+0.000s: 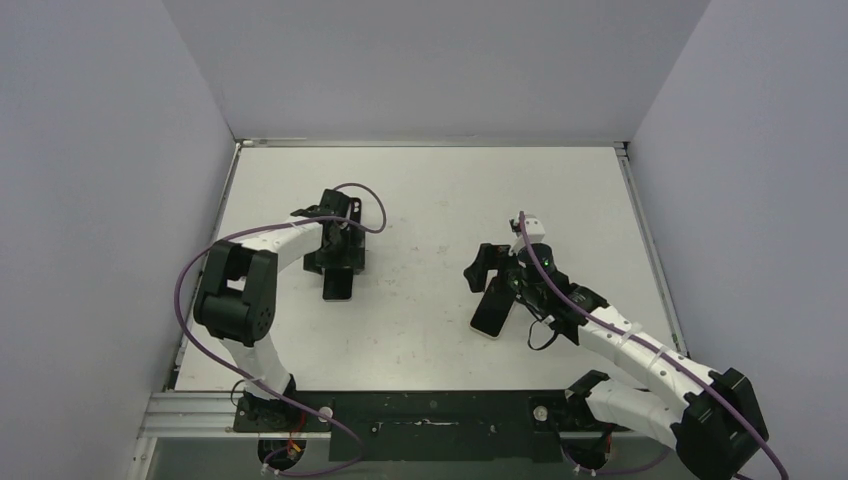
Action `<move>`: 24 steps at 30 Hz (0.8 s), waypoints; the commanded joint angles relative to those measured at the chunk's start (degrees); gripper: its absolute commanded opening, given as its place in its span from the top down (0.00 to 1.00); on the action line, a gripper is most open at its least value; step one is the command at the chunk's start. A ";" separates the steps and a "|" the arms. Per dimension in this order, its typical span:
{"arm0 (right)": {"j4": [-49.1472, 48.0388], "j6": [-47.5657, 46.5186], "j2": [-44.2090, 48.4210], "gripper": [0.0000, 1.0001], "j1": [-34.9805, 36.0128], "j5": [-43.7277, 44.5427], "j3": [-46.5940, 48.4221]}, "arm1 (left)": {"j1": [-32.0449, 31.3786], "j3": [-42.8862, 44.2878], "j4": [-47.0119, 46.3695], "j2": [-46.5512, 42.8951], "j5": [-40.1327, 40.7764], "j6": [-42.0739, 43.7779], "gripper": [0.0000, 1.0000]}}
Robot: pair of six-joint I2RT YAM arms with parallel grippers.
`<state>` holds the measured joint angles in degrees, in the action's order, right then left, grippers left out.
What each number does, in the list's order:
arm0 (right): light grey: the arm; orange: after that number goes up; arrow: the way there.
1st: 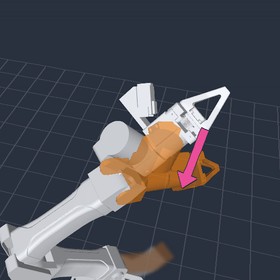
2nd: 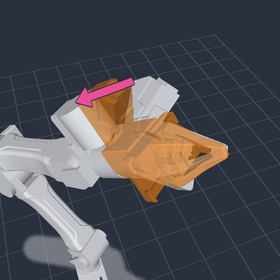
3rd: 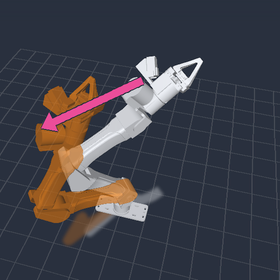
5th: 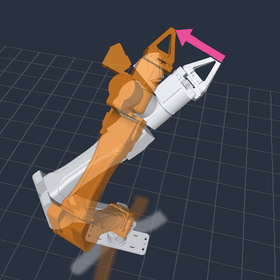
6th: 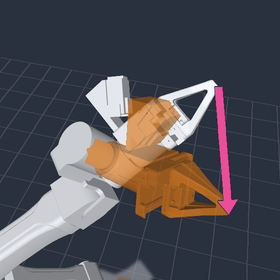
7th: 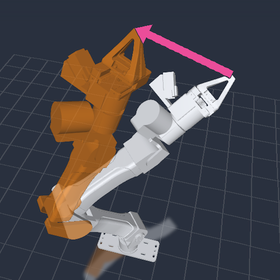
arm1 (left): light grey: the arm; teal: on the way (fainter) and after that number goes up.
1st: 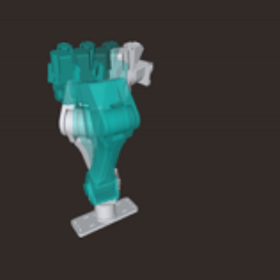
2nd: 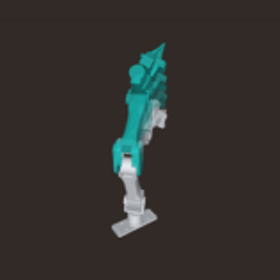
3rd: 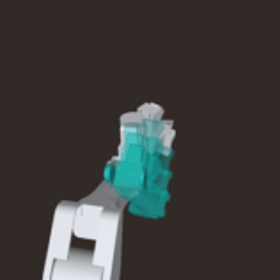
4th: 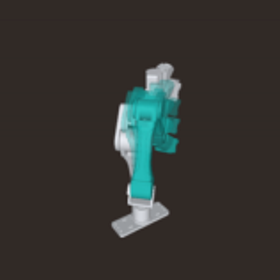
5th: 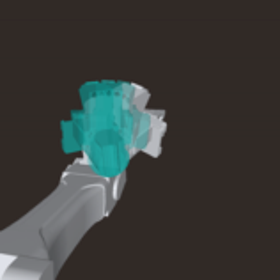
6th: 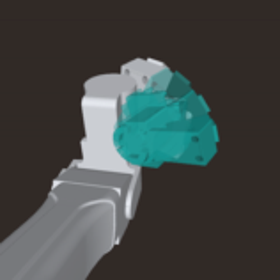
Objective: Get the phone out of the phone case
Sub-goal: Place the phone at the center of the board, then pick up the phone at the center of the board.
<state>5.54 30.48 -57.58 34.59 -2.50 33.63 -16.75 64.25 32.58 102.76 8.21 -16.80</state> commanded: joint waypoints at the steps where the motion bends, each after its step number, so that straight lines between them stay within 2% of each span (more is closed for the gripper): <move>1: 6.58 4.37 -2.45 0.00 1.53 9.51 2.63 | 0.32 -1.36 1.29 -6.56 -2.46 -0.44 0.05; 5: 12.49 8.02 -5.53 0.00 3.85 15.62 5.06 | 0.27 -3.36 1.00 -13.37 -5.73 -1.43 0.03; 10: 19.98 14.59 -9.60 0.00 5.63 21.75 7.76 | -0.03 -10.12 -4.13 -25.55 -10.57 -0.24 0.03; 15: 25.26 17.69 -14.21 0.00 6.61 24.06 10.89 | -0.08 -17.23 -9.01 -36.99 -10.48 1.77 0.03; 19: 28.82 21.80 -17.80 0.00 6.93 23.18 13.02 | -0.02 -20.47 -10.40 -41.32 -8.68 3.85 0.03; 24: 32.48 23.96 -22.06 0.00 7.33 21.22 15.45 | -0.99 -23.32 -12.98 -42.69 -6.48 4.32 0.03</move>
<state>33.93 51.07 -77.95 41.28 18.44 45.80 -16.86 42.44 24.88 61.45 -0.23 -14.20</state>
